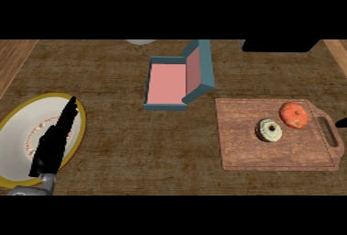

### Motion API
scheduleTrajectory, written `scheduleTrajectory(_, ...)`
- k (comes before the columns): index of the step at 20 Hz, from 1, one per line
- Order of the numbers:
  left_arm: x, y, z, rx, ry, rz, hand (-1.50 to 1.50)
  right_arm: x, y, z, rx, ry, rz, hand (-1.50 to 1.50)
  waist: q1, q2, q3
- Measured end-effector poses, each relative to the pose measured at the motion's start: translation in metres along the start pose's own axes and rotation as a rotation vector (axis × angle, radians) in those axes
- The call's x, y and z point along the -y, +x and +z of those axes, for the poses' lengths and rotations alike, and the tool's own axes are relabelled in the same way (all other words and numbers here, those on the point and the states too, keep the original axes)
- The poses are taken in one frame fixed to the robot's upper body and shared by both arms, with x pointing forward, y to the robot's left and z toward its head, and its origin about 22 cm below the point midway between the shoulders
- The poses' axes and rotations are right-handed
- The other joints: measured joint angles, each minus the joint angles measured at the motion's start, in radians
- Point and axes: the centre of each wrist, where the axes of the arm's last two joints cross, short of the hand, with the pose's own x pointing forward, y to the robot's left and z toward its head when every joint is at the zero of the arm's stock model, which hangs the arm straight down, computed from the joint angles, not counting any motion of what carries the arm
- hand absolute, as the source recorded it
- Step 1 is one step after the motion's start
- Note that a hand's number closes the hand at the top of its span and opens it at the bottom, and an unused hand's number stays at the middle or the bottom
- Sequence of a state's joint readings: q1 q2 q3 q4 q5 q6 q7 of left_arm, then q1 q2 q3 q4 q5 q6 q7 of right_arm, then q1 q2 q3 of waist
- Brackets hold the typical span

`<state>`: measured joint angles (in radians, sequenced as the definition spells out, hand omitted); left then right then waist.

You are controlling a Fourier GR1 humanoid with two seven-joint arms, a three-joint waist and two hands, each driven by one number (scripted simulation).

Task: Pick the squash from the cutting board and place it in the cardboard box

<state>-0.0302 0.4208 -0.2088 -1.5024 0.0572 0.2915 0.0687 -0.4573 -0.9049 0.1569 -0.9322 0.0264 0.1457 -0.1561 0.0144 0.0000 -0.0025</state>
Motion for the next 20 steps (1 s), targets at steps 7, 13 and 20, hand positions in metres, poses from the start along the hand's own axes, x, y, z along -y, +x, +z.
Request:
scheduleTrajectory(7,-0.009,0.003,-0.003,0.002,0.006,0.001,0.00,-0.017,0.038,-0.012,-0.098,0.248,0.134,-1.50,-0.007,-0.002,0.001)
scheduleTrajectory(13,-0.009,-0.001,0.000,-0.002,0.011,0.002,0.00,-0.045,0.055,-0.013,-0.176,0.284,0.169,-1.50,-0.012,-0.001,0.002)
scheduleTrajectory(20,-0.007,-0.003,0.005,-0.001,0.007,0.006,0.00,-0.063,0.046,-0.012,-0.241,0.287,0.200,-1.50,-0.010,-0.001,0.002)
